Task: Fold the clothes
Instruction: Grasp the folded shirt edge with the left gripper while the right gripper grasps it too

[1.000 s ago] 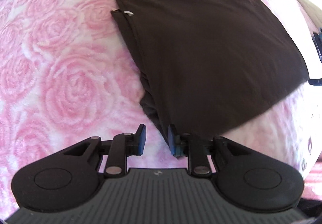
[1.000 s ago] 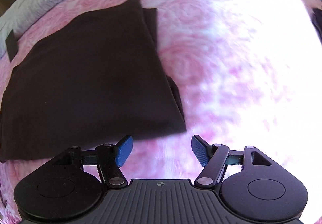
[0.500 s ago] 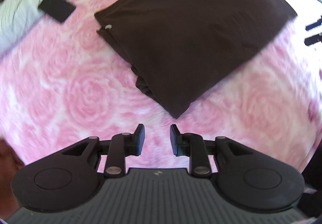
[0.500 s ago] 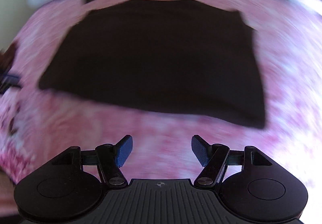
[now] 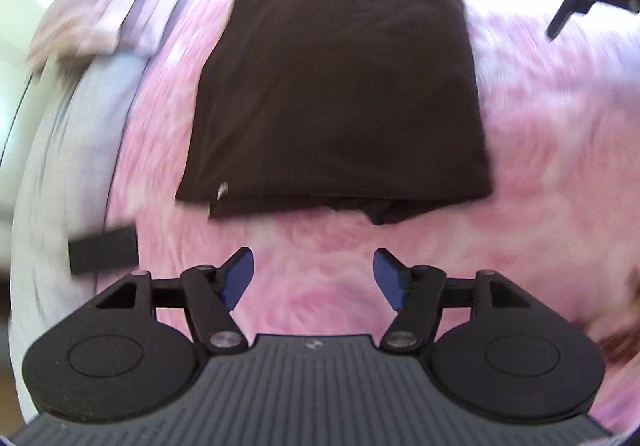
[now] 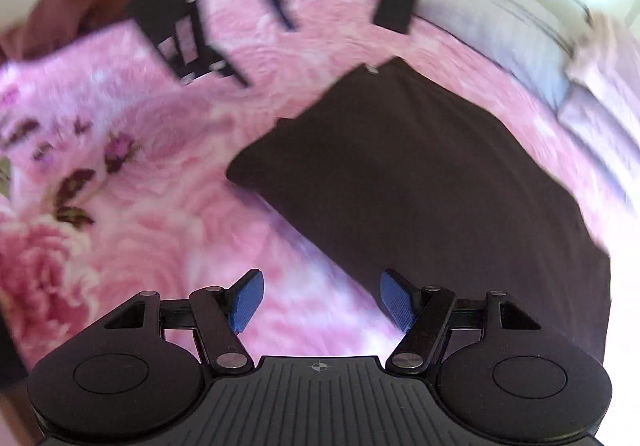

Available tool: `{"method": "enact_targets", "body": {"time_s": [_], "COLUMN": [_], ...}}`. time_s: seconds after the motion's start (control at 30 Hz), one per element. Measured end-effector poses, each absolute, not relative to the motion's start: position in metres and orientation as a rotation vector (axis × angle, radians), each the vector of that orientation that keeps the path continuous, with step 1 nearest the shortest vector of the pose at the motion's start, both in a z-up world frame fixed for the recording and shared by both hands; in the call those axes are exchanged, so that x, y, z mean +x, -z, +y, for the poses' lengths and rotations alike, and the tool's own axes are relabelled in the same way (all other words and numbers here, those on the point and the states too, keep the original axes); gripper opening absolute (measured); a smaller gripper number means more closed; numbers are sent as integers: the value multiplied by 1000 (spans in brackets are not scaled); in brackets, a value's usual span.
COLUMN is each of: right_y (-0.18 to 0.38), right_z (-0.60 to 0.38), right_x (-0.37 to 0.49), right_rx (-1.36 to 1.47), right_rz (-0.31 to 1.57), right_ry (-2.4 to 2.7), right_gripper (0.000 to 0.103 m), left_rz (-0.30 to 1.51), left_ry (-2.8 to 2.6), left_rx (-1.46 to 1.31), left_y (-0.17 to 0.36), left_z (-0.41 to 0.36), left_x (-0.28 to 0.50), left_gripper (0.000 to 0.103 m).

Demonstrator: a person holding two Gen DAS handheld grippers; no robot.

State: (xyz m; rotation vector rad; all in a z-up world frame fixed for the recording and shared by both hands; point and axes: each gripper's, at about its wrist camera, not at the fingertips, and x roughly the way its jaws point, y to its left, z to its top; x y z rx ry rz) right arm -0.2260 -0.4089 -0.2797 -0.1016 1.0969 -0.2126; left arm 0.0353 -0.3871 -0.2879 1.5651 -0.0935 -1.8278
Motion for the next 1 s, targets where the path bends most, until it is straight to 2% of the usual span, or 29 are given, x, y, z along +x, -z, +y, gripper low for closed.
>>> {"method": "enact_targets", "body": {"time_s": [0.2,0.4,0.57,0.67,0.73,0.77,0.8,0.87,0.9,0.93,1.0], "right_y": [332,348,342,342,343,344,345,343,341,339,334], "right_z": [-372,-381,-388,-385,-382,-382,-382,-385,-387,-388,-394], "right_x": [-158,-133,-134,-136,-136,-135,-134,-131,-130,-129,-128], "right_rx": [-360,-390,-350,-362,-380,-380,-380,-348,-329,-311,-239], "right_rz": [1152,1132,1133,1142,1140,1135,1130,1121,1115,1109,1104], "right_ry": [232,263,331,319,303,301,299,290,289,288,283], "right_gripper": [68,68,68,68,68,67,66,37,31,15,9], "left_rz": [-498,-799,-963,-952,-912,-880,-848,-825,-815,-798,-767], "left_ry": [1929,1954,2017,2057,2076,2083,2089,2081,2076,2074,2067], "left_rx": [1619,1631,1633,1619,1625,1639,1652,1652,1651,1645,1635], "left_y": [321,351,365,364,364,363,363,363,363,361,359], "left_z": [-408,-434,-451,-462,-467,-469,-471,-471,-471,-472,-472], "left_x": [71,87,84,79,75,73,71,67,66,65,65], "left_gripper": [64,64,64,62,44,28,19,12,10,10,8]}}
